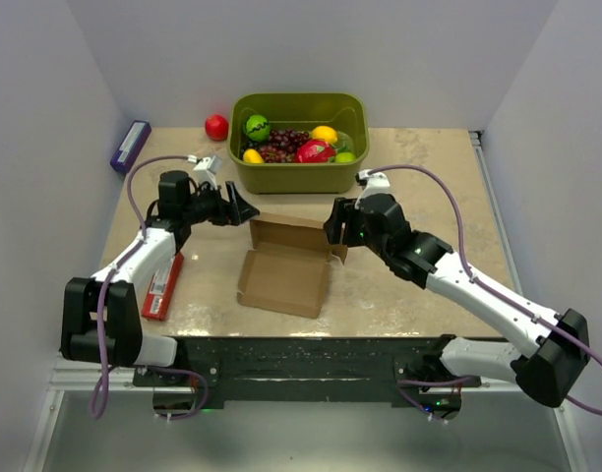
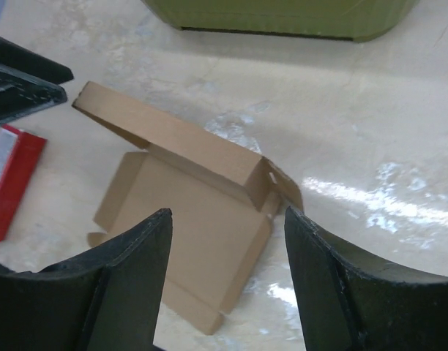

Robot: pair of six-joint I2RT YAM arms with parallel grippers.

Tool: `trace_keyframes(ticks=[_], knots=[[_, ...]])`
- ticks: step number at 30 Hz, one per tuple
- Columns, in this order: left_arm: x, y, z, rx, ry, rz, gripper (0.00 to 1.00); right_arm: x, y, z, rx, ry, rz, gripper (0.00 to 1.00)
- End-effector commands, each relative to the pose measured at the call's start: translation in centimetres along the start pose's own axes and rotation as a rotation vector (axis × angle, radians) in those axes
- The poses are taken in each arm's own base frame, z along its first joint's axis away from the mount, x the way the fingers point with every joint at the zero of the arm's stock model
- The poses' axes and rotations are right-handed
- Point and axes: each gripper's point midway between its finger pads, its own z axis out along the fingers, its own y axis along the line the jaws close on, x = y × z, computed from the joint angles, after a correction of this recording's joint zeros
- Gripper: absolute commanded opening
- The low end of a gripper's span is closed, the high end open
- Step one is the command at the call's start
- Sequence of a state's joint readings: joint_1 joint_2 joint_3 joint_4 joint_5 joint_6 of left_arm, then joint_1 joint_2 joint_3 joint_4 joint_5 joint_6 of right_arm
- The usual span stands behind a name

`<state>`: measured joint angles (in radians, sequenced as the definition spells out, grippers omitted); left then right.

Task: Fold the paper box

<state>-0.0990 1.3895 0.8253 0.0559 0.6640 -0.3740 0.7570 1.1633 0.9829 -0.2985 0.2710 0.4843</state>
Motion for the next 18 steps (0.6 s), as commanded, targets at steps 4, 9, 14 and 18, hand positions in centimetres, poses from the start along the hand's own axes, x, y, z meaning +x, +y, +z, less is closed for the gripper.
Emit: trace_keyframes(ticks=[4,9,14,18], knots=[[-0.1,1.0,0.5,-0.020,-0.013,0.011,0.76,-0.2,1.9,0.8,-0.035,0.013,0.229,0.65],[0.6,1.2,1.0,-0.001,0.008,-0.019,0.71,0.0,2.4,1.9,-0.052,0.009,0.279,0.65],[0.6,1.0,1.0,0.008,0.006,-0.020,0.70,1.3,2.5,3.2,-0.070,0.052,0.332,0.63],[0.7,1.0,1.0,0.008,0.006,-0.019,0.68,2.7,1.8,4.3,-0.047,0.074,0.352,0.62]])
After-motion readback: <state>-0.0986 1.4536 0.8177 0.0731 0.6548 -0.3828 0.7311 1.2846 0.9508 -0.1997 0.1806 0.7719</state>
